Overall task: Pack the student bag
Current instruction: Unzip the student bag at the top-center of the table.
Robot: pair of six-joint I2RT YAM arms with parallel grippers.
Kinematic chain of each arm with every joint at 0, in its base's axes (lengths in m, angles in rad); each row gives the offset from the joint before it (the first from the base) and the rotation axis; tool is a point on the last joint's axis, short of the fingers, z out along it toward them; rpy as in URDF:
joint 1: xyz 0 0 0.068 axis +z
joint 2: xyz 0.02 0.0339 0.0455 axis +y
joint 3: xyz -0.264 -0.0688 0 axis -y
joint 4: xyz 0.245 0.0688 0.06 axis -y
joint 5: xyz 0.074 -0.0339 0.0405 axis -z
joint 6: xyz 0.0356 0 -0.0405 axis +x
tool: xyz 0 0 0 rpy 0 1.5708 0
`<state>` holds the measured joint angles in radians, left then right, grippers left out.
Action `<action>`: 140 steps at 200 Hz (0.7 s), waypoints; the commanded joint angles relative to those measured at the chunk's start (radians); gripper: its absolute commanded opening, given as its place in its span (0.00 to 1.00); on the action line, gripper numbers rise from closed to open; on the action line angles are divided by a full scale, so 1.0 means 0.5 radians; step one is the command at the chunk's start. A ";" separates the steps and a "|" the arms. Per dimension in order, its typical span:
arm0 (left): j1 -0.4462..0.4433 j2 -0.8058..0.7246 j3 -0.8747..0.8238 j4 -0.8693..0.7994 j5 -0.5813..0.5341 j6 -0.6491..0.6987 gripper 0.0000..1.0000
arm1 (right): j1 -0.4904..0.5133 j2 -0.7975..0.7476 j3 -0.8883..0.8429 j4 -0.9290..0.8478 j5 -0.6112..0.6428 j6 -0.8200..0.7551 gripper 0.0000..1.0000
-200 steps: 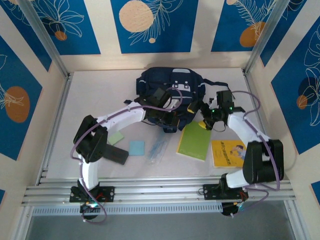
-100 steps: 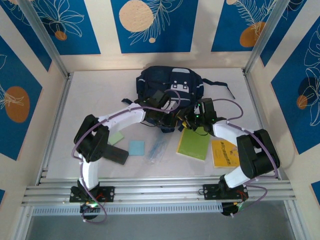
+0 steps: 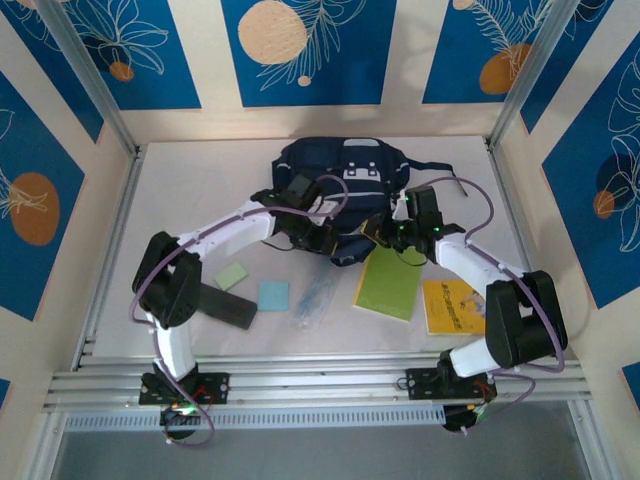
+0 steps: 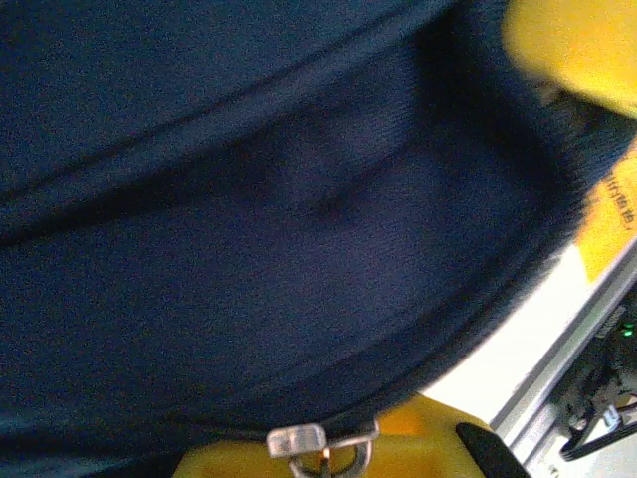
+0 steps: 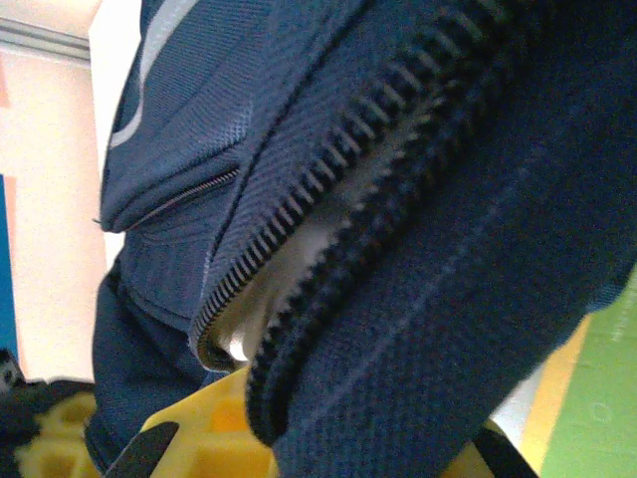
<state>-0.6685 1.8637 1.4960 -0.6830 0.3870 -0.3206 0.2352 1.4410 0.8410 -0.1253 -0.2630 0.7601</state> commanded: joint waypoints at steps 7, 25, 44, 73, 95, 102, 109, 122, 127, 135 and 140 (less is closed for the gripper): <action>0.194 -0.107 -0.009 -0.468 -0.249 0.186 0.00 | -0.257 -0.048 0.005 -0.183 0.114 -0.247 0.00; 0.239 -0.110 -0.048 -0.441 -0.257 0.191 0.00 | -0.332 -0.025 0.037 -0.169 0.023 -0.261 0.00; 0.269 -0.096 -0.073 -0.424 -0.250 0.185 0.00 | -0.373 0.043 0.162 -0.247 -0.005 -0.366 0.00; 0.252 -0.133 -0.134 -0.373 -0.121 0.123 0.00 | -0.414 0.226 0.478 -0.507 0.067 -0.550 0.00; 0.172 -0.146 -0.154 -0.298 -0.007 0.039 0.00 | -0.423 0.356 0.646 -0.486 -0.043 -0.561 0.00; 0.136 -0.142 -0.152 -0.250 0.032 0.004 0.00 | -0.418 0.408 0.703 -0.474 -0.087 -0.557 0.00; 0.103 -0.125 -0.138 -0.208 0.064 -0.029 0.00 | -0.415 0.462 0.772 -0.473 -0.136 -0.550 0.00; 0.052 -0.080 -0.100 -0.118 0.115 -0.091 0.00 | -0.404 0.544 0.865 -0.486 -0.172 -0.507 0.09; 0.036 -0.061 -0.086 -0.074 0.142 -0.120 0.00 | -0.402 0.571 0.898 -0.501 -0.175 -0.480 0.19; 0.010 -0.032 -0.066 0.008 0.200 -0.179 0.00 | -0.398 0.603 0.936 -0.533 -0.193 -0.428 0.46; -0.005 -0.013 -0.048 0.060 0.236 -0.216 0.00 | -0.395 0.604 0.941 -0.546 -0.197 -0.399 0.53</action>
<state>-0.6231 1.8584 1.4391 -0.6762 0.3927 -0.3328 0.0666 1.7107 1.2156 -0.4477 -0.4026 0.5331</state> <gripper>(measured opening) 0.075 0.239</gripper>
